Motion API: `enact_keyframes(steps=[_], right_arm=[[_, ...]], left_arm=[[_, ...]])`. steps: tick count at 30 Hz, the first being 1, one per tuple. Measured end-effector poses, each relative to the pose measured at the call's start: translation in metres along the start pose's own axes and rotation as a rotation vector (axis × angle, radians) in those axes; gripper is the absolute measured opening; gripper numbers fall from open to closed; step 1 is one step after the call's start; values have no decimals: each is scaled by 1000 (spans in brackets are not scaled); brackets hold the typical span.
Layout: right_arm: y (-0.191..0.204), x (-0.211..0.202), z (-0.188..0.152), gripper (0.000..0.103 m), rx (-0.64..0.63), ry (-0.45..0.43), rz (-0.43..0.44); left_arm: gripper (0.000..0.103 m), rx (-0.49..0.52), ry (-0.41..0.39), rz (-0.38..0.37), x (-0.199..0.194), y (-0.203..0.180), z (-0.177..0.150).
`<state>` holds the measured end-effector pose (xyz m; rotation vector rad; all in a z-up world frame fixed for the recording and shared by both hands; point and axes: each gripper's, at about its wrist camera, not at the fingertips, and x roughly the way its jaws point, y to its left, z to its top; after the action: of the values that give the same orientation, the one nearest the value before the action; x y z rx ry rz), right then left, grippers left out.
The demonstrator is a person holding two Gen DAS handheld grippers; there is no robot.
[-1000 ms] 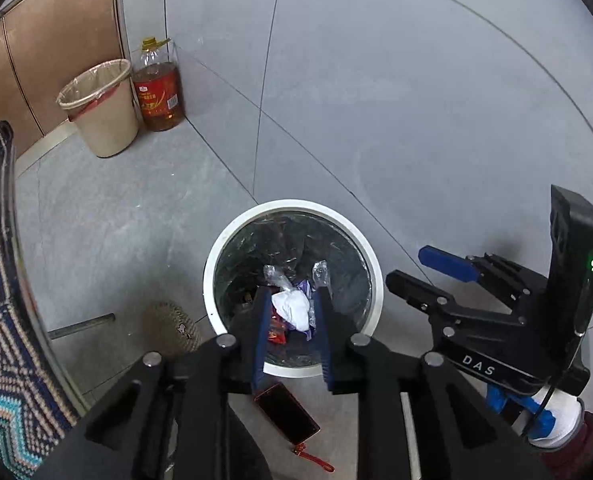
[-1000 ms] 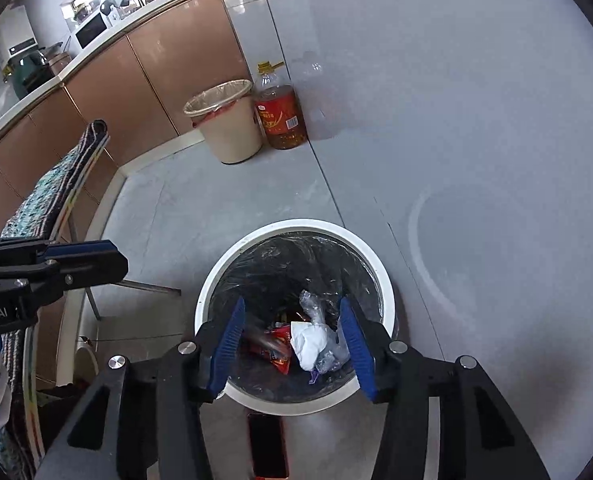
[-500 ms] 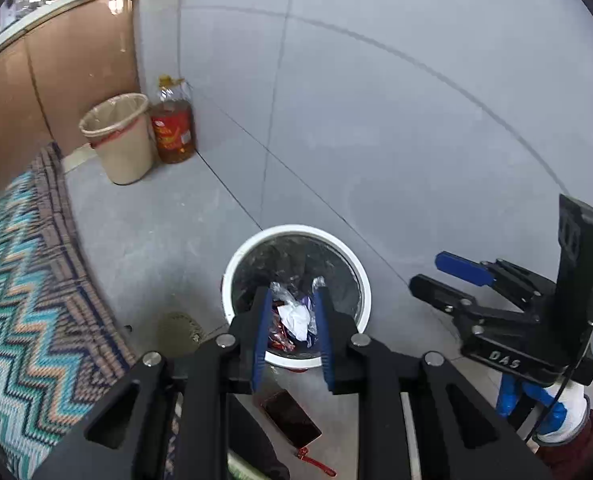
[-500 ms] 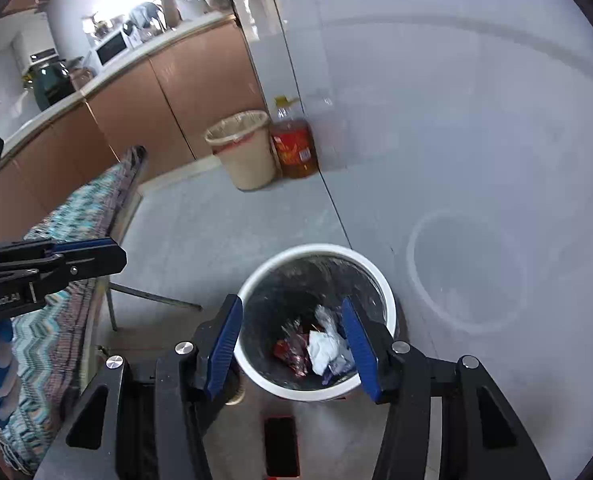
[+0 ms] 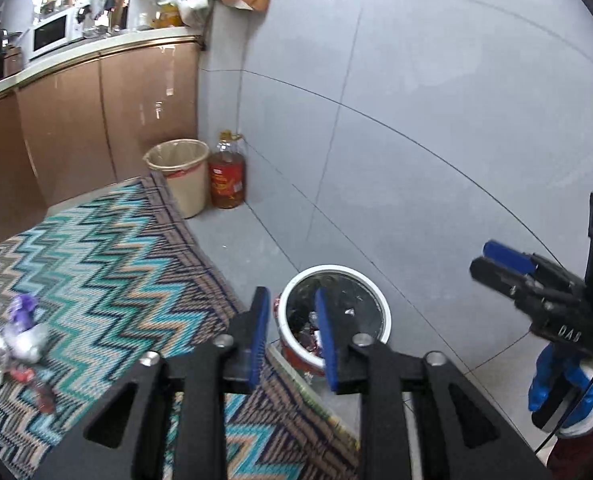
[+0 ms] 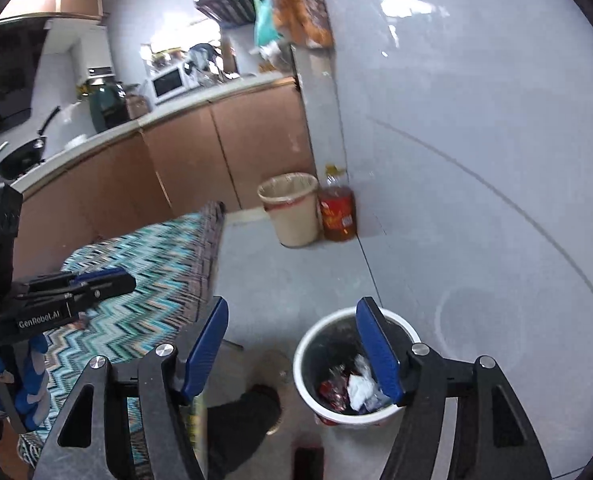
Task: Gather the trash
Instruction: 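Move both tools back over the rug toward the remaining trash pile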
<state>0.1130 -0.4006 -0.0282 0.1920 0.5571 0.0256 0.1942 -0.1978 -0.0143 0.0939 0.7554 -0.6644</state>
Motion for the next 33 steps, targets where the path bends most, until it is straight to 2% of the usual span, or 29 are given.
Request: enact_keyframes(steps=[1, 3, 13, 19, 24, 33], right_arm=[[8, -5, 3, 65, -11, -15, 7], [22, -13, 8, 65, -32, -41, 23], [82, -47, 20, 66, -119, -128, 97], [113, -55, 27, 66, -167, -151, 125], [137, -41, 33, 66, -200, -136, 164], [172, 12, 33, 66, -235, -56, 242]], left_arm=[[46, -5, -11, 5, -9, 4, -2], [52, -15, -42, 29, -29, 11, -6], [52, -57, -141, 82, -116, 60, -30], [52, -124, -194, 154, -157, 104, -56], [52, -198, -196, 213, -171, 148, -79], [52, -361, -141, 250, -164, 217, -119]])
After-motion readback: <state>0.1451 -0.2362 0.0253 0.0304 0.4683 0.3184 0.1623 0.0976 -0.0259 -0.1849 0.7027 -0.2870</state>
